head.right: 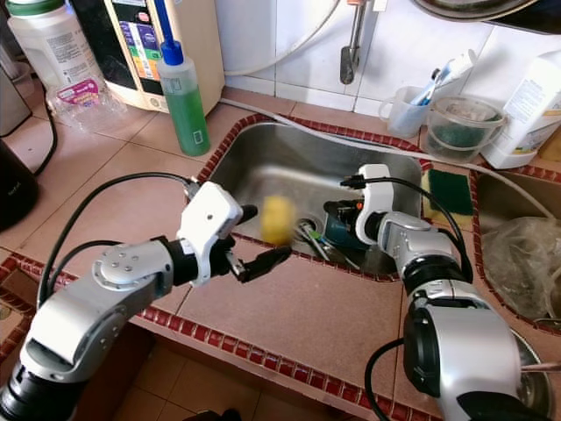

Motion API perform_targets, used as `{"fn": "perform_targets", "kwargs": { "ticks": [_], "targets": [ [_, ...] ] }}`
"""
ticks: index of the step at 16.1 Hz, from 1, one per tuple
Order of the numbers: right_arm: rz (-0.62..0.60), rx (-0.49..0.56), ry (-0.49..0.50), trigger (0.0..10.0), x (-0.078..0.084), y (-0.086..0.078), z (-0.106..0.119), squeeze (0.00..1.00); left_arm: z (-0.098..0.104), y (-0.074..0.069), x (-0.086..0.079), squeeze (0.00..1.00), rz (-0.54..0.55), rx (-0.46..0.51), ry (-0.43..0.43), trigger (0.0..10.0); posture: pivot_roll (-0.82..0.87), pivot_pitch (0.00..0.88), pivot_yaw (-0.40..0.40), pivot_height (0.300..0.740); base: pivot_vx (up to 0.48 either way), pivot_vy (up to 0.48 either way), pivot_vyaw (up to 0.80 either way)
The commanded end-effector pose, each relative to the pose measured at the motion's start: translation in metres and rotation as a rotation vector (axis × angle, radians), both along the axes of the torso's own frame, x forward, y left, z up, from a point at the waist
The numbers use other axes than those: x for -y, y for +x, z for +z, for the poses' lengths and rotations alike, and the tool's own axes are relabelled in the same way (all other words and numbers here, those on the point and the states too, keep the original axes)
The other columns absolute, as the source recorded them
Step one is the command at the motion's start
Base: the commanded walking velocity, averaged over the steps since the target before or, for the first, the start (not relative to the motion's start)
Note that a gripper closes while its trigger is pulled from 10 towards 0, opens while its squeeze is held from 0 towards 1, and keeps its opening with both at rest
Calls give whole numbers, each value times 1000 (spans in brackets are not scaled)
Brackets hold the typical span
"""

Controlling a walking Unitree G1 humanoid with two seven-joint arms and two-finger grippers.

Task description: Kitchen organization

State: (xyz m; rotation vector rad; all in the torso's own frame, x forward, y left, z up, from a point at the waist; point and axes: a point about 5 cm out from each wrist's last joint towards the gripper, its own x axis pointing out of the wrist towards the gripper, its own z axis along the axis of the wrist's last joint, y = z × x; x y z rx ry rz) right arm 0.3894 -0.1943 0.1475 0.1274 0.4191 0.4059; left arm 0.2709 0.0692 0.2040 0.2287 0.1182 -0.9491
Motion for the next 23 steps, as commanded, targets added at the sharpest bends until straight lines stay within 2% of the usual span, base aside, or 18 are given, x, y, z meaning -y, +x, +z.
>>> {"fn": "perform_targets", "kwargs": {
  "ticks": [1,4,5,6,7,8,9,11,12,13,14,15,16,17,18,21,23],
  "targets": [
    [-15,-5,11,10000,3,1,2,1000,2,1,-2,0,-6,10,4,10000,-62,161,24,740,0,0,0],
    [-25,0,10,10000,4,1,2,1000,2,0,-2,0,-19,10,10,10000,-61,159,28,740,0,0,0],
    [-78,96,-7,10000,8,5,11,1000,3,2,-4,0,5,31,13,10000,-59,158,27,740,0,0,0],
    [-107,199,32,10000,9,8,22,294,4,5,-6,0,29,40,2,10000,-55,156,27,740,0,0,0],
    [-125,267,90,10000,9,10,31,0,5,7,-9,0,52,41,-11,10000,-55,155,28,740,0,0,0],
    [-138,305,112,10000,9,10,35,0,6,10,-11,0,69,37,-20,10000,-55,155,28,740,0,0,0],
    [-156,367,109,10000,8,9,37,0,6,17,-19,0,140,30,-47,10000,-56,152,34,740,0,0,0],
    [-181,383,116,10000,7,5,28,0,4,22,-25,0,181,18,-84,10000,-61,149,43,740,0,0,0],
    [-198,392,116,10000,7,3,24,0,5,26,-29,0,223,91,-79,10000,-62,145,47,740,0,0,0],
    [-204,432,140,10000,3,-1,23,0,-3,36,-40,0,325,110,-60,10000,-67,138,55,740,0,0,0],
    [-208,457,146,10000,2,-2,24,0,-7,40,-44,0,358,95,-70,10000,-68,138,55,740,0,0,0],
    [-226,533,118,10000,-1,-9,26,0,-9,48,-55,0,424,125,-110,10000,-74,133,61,740,0,0,0],
    [-239,577,85,10000,-2,-13,28,0,-12,52,-59,0,446,115,-130,10000,-78,129,65,740,0,0,0],
    [-247,623,75,10000,-3,-18,32,0,-15,55,-64,0,492,116,-129,10000,-83,127,69,740,0,0,0],
    [-255,690,49,10000,-5,-26,38,0,-14,55,-66,0,494,134,-176,10000,-97,120,73,740,0,0,0],
    [-272,780,12,10000,-9,-47,44,0,-12,50,-72,0,537,147,-267,10000,-105,101,75,740,0,0,0],
    [-291,835,-13,10000,-15,-72,46,0,-12,38,-76,0,579,156,-394,10000,-105,85,74,740,0,0,0]
  ]
}}
